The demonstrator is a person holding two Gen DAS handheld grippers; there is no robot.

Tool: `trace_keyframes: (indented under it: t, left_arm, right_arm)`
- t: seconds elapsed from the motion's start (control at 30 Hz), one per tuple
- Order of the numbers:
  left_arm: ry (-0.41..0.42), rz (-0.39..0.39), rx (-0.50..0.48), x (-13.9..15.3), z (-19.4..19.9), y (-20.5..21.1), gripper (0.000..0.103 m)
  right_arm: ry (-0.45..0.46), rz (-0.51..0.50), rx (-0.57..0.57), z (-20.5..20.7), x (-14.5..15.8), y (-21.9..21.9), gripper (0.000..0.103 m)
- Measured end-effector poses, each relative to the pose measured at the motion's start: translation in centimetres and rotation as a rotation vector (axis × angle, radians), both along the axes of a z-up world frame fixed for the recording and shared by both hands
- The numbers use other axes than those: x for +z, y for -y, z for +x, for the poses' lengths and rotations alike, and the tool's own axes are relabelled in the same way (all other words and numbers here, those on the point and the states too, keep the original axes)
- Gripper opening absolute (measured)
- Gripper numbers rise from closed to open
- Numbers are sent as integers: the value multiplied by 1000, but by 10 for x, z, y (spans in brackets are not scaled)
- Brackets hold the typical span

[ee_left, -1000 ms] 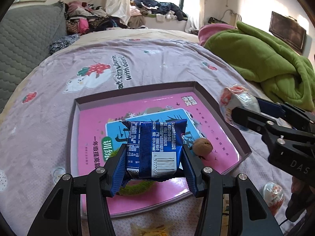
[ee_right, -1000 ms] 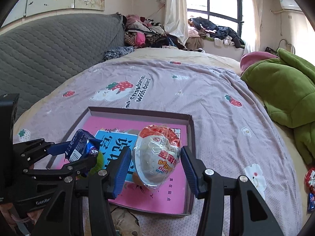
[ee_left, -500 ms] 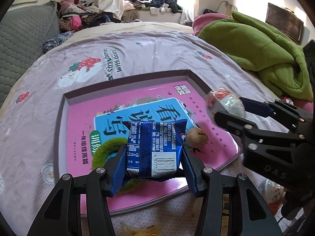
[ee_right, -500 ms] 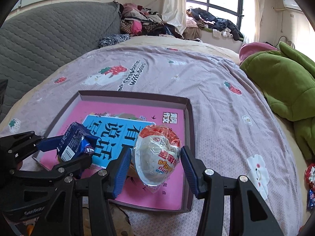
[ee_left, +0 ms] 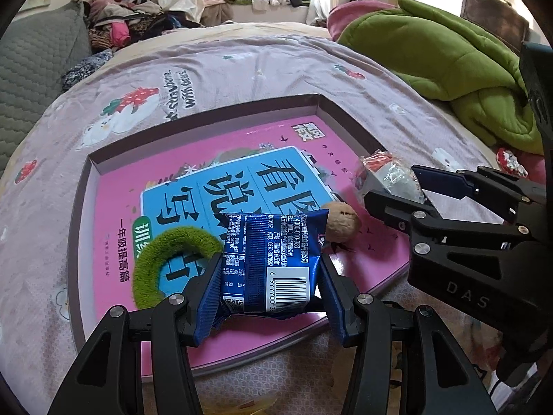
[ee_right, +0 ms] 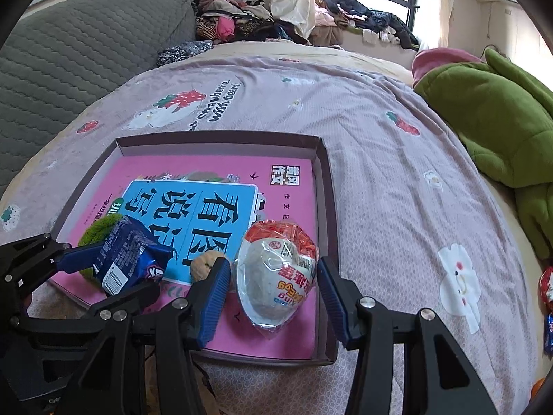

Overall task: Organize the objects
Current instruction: 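Lower the packet beside the green ring while the right tool lowers the cup beside the walnut, then open the left gripper releasing the packet while the right gripper releases the cup in the tray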

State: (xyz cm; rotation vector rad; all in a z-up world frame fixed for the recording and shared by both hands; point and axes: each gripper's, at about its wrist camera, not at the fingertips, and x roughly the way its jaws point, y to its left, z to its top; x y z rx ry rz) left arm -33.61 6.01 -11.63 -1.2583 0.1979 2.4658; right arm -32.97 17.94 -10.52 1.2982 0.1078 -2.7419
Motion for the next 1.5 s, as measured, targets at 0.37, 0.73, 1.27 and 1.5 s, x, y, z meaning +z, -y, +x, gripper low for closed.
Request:
trace_keyframes:
  t: [0.37,0.73,1.27,1.5]
  left_arm:
    - [7,-38,26,-8,-6,4,54]
    - [11,-57,34,-10,-8,4,56]
    - [38,-63,37,-12,-10,6,64]
    - [39,-64,36,-12,-10,7,64]
  right_arm:
    - [23,15,-2,-1,-6,1,53]
    - [20,24,0,-1,-7,2,53]
    - [19,66,19,-1,-7,9,53]
    - [18,106,29,-1,-7,14,53]
